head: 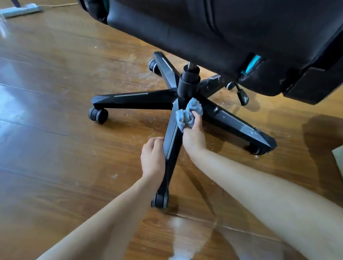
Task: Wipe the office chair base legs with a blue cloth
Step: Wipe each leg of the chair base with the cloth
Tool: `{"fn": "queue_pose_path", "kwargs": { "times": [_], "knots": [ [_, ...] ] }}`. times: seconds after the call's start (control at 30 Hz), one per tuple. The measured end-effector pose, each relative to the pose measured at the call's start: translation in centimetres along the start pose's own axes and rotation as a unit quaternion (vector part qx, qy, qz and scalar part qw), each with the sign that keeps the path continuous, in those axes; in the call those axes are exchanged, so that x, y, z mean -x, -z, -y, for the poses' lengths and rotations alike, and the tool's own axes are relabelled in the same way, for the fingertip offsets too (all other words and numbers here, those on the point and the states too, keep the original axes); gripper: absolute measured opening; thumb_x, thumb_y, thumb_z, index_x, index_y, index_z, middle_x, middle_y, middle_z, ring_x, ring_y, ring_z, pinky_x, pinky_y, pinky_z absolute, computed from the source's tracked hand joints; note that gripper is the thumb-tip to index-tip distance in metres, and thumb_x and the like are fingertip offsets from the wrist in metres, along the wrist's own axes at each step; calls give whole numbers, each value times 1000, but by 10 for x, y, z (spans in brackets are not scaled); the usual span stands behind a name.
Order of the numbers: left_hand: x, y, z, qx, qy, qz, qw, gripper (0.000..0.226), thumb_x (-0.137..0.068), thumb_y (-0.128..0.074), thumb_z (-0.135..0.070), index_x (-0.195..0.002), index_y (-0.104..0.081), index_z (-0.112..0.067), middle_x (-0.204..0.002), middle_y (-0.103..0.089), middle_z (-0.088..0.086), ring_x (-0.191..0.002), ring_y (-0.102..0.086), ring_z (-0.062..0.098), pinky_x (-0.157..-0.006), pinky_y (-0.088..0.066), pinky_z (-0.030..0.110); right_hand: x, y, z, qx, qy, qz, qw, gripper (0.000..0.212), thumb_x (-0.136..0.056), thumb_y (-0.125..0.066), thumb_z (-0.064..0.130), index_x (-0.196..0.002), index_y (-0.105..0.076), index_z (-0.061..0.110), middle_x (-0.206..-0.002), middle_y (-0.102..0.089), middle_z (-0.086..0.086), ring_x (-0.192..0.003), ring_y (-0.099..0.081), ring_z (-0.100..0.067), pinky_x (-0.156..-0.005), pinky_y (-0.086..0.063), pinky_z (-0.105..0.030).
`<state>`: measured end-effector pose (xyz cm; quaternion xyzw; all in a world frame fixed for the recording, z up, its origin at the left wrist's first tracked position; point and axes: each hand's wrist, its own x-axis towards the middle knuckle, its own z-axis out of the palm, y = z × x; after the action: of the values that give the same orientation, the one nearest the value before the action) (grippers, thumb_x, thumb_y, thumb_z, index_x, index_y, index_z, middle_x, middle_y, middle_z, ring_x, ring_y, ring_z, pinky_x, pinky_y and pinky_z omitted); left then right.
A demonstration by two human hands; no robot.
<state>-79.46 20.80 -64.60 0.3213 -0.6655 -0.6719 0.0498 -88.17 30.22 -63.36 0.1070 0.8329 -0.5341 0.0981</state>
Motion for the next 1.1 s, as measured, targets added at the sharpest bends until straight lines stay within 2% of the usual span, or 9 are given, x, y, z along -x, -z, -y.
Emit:
{"fn": "queue_pose_path", "kwargs": {
  "times": [0.1,0.2,0.27,0.4,0.5,0.63,0.77,0.9,1.1],
  "knots": [
    [1,-3,4,-24,-40,7,999,22,-105,-50,-40,-114,-68,-33,-118,-68,-5,-99,-65,2,-83,-53,29,-7,0,-3,-13,-4,9,1000,57,-107,-41,26,-158,-23,43,-157,-43,-6,-132,-50,-33,-108,-42,-43],
    [-1,-4,5,-44,-52,4,998,12,-103,-54,-39,-105,-65,-36,-115,-63,-9,-93,-62,2,-72,-43,22,33,-13,-27,44,-11,-38,998,46,-107,-41,34,-153,-37,34,-143,-49,-8,-117,-58,-28,-93,-49,-40],
    [-3,-6,8,-37,-49,-6,998,19,-103,-51,-38,-109,-68,-32,-116,-61,-10,-96,-60,2,-74,-41,23,74,-22,-45,42,8,-25,999,43,-107,-39,32,-149,-41,36,-141,-48,-1,-116,-57,-20,-90,-48,-37],
    [-8,-5,11,-13,-54,-15,998,30,-106,-44,-35,-108,-71,-23,-113,-65,-2,-100,-63,13,-85,-47,35,80,-28,-40,83,102,-15,991,55,-109,-36,22,-161,-27,36,-169,-23,9,-155,-20,-13,-120,-31,-33],
    [-7,-6,11,-9,-50,-14,999,37,-104,-38,-41,-114,-70,-26,-117,-65,-5,-102,-61,7,-89,-45,36,27,-23,-3,202,127,-8,971,57,-107,-31,24,-163,-24,30,-173,-8,9,-158,-13,-18,-121,-31,-39],
    [-4,-6,6,-17,-21,-13,1000,45,-101,-35,-46,-125,-69,-29,-125,-61,-8,-108,-58,5,-96,-45,38,-17,-24,35,274,154,5,949,53,-106,-33,22,-159,-36,21,-172,-13,7,-159,0,-18,-129,-12,-42],
    [-2,-4,6,-8,-28,-16,999,33,-106,-36,-40,-106,-69,-34,-120,-65,-8,-101,-59,1,-90,-43,35,20,-21,9,301,212,-21,930,54,-106,-37,22,-160,-34,18,-171,-19,3,-159,-5,-15,-127,-22,-39],
    [-4,-3,10,15,-19,-21,999,34,-105,-37,-40,-96,-68,-28,-116,-69,0,-105,-65,20,-100,-52,48,75,-10,-38,275,285,47,917,52,-111,-41,28,-162,-31,20,-171,-15,9,-158,1,-2,-126,-13,-25],
    [-7,-4,10,4,-29,-23,999,38,-105,-34,-43,-100,-68,-26,-115,-68,1,-107,-64,21,-102,-51,52,32,-27,-11,256,204,-21,945,60,-108,-38,32,-164,-20,22,-173,-6,5,-157,-18,-16,-118,-36,-36]
  ]
}}
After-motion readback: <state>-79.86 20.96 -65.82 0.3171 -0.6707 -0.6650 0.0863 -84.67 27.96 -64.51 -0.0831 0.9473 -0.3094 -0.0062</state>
